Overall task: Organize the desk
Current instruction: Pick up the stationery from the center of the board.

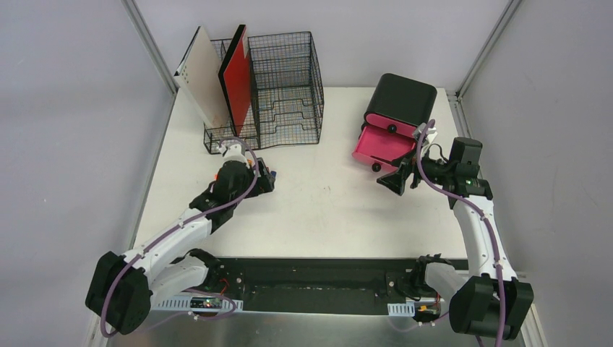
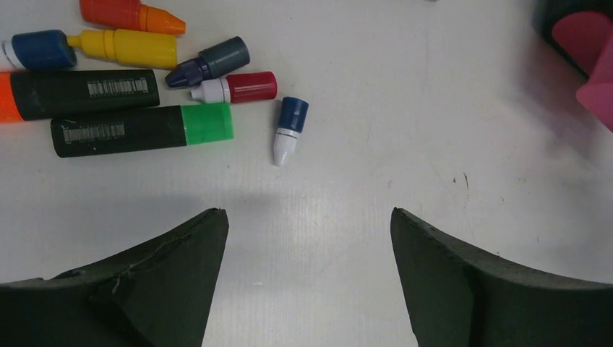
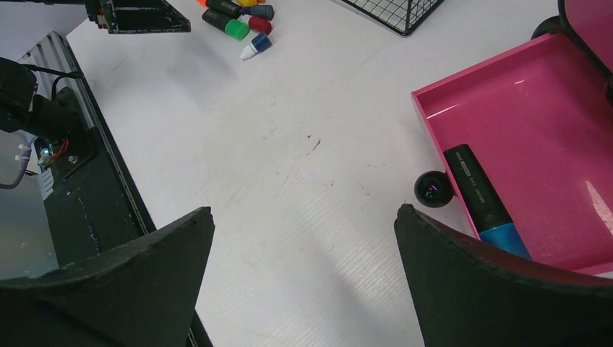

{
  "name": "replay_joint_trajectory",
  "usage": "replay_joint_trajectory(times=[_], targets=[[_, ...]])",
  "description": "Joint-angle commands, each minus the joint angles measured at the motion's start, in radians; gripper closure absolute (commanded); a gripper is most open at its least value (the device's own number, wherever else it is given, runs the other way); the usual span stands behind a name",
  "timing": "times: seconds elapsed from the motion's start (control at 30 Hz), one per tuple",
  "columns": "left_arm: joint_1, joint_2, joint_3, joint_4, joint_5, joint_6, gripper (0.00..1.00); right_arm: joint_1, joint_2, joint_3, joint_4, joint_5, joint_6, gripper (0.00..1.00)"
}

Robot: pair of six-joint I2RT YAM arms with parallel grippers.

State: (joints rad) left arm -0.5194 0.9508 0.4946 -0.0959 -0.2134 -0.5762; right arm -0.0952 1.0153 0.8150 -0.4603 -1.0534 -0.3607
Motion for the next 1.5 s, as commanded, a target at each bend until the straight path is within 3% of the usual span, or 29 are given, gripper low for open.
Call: replay_joint_trajectory(times=[0.0, 0.2, 0.47, 0.7, 1.0, 1.47], targets=[[0.061, 0.061, 0.077, -0.038, 0.051, -0.085, 0.18, -0.003, -0.015, 0.052, 0.005, -0.001, -0.025, 0.01], [0.11, 0.132, 0.147, -0.167, -0.048, -0.251, 0.28, -0.003, -0.015, 0.052, 0.004, -0.002, -0.029, 0.01], [0.172, 0.255, 0.262, -0.33, -0.084, -0.361, 0.29, -0.002, -0.013, 0.053, 0.002, -0.002, -0.03, 0.01], [0.259, 0.412, 0.37, -0.436, 0.003, -0.386, 0.23, -0.002, -0.015, 0.053, 0.002, -0.003, -0.03, 0.01], [0.309, 0.662, 0.6, -0.658, -0.024, -0.377, 0.2, -0.001, -0.015, 0.053, 0.001, -0.005, -0.032, 0.01], [0.323, 0.762, 0.675, -0.689, -0.041, -0.393, 0.27, -0.001, -0.018, 0.052, 0.001, -0.006, -0.032, 0.01]])
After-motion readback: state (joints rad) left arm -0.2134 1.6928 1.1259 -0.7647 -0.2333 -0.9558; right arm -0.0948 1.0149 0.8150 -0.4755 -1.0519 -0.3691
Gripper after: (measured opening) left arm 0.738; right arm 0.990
